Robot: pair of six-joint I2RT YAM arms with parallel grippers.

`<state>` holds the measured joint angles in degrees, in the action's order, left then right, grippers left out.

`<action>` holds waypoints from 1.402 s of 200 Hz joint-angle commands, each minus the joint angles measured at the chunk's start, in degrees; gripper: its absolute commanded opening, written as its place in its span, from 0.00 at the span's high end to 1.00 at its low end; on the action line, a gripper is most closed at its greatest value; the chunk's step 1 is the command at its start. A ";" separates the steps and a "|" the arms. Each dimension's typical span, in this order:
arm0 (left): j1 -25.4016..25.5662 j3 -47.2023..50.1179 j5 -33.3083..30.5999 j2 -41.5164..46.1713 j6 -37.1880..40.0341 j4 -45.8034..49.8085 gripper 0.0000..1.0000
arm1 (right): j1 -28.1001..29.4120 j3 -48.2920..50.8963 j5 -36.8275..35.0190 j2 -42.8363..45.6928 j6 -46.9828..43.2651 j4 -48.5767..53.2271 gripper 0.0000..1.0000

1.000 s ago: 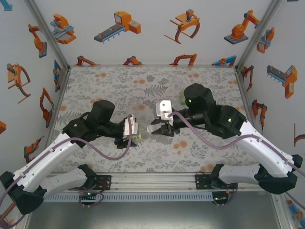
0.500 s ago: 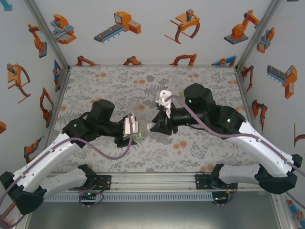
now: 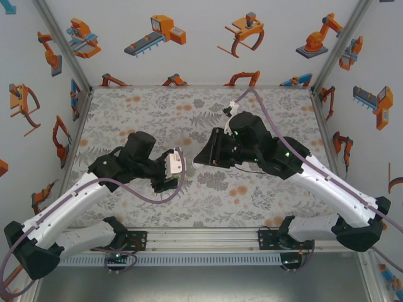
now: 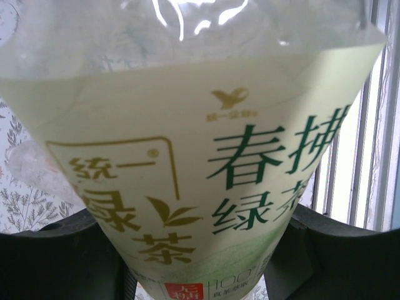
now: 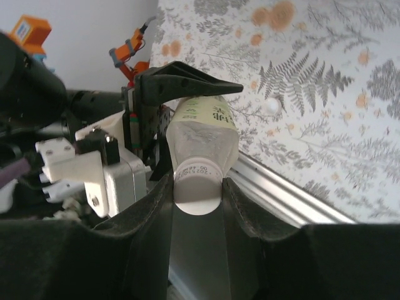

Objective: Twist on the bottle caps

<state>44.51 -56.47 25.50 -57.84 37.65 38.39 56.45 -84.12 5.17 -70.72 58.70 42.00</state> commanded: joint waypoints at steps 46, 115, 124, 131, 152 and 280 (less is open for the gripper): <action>0.82 -0.79 5.68 1.32 0.37 -7.10 1.00 | 0.77 -3.11 -3.75 -1.29 2.62 5.65 0.79; 0.82 -0.69 7.84 0.74 -0.21 -5.70 1.00 | 0.76 -8.66 -2.09 -1.60 -10.99 1.55 0.45; 0.75 -0.62 8.26 0.67 0.04 -5.71 1.00 | 0.77 -8.63 -1.83 -0.93 -13.38 0.47 0.41; 0.75 -0.66 8.78 0.62 0.23 -5.72 1.00 | 0.70 -8.55 -1.93 -0.23 -15.07 -0.46 0.38; 0.76 -0.82 9.87 0.19 0.41 -5.73 1.00 | 0.76 -7.55 -2.61 1.94 -21.35 -3.54 0.34; 0.75 -2.31 13.21 0.28 3.48 -1.11 1.00 | 0.72 -9.20 23.67 4.59 -99.08 8.14 0.38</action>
<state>45.08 -56.71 36.51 -58.04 39.35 35.73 56.88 -89.82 24.45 -64.71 -21.63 42.37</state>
